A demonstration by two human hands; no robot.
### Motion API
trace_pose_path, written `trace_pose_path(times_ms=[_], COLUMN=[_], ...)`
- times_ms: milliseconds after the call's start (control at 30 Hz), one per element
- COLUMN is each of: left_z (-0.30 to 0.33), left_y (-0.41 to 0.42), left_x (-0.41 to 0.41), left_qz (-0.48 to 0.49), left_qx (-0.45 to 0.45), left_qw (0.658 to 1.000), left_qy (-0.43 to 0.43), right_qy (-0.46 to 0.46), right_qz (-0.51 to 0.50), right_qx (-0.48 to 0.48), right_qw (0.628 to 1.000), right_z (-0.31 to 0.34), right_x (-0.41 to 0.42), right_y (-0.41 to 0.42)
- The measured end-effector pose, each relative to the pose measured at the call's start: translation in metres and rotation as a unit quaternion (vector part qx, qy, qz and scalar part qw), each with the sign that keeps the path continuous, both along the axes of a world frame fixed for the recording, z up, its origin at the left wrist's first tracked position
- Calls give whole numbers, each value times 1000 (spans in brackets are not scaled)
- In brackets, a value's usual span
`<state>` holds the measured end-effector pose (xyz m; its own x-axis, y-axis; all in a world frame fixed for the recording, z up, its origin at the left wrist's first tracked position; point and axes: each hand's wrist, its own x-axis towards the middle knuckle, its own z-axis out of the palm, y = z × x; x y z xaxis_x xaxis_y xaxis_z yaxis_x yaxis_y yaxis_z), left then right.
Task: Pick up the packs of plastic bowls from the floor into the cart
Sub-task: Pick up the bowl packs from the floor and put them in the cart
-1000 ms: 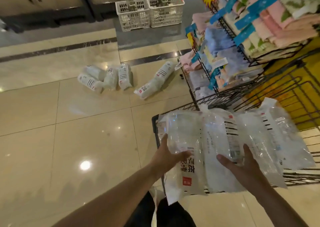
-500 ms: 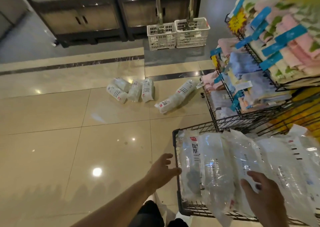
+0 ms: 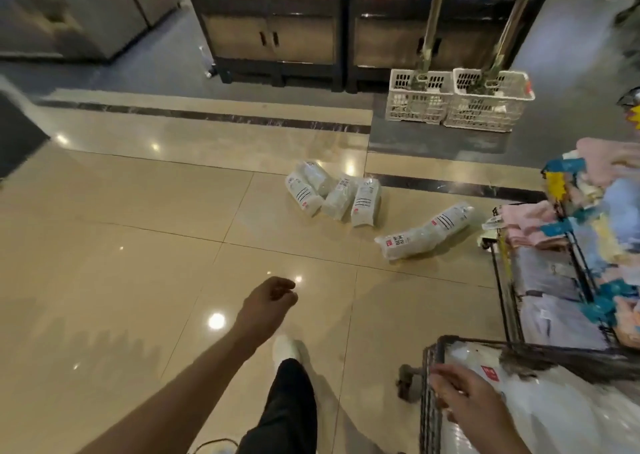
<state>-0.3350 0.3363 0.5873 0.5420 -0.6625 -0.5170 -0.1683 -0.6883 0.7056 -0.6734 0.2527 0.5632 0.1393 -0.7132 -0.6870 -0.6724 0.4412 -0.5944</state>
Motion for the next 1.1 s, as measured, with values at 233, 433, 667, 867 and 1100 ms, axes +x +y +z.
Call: trace_pose_path(times_ms=[233,433,667,867,1100], left_z=[-56,-59,-84,-131,-202], left_y=[-24,-86,-226,-377,-532], left_x=[153,263,353,405,450], left_qz=[57,79,79,118,165], left_qx=[78,121,137,123,157], left_qw=[995,987,985,982,963], left_qy=[37,65,68,76,146], right_qy=[9,-1,-29,-26,0], right_qz=[20,40,17,14,20], right_qx=[-1,-21,-3,29,85], right_qw=[1000,999,999,999,996], right_z=[-32,-10,-46,-120,-200], right_x=[172,300,405,483,551], right_y=[-108,-205,-332,-469,-589])
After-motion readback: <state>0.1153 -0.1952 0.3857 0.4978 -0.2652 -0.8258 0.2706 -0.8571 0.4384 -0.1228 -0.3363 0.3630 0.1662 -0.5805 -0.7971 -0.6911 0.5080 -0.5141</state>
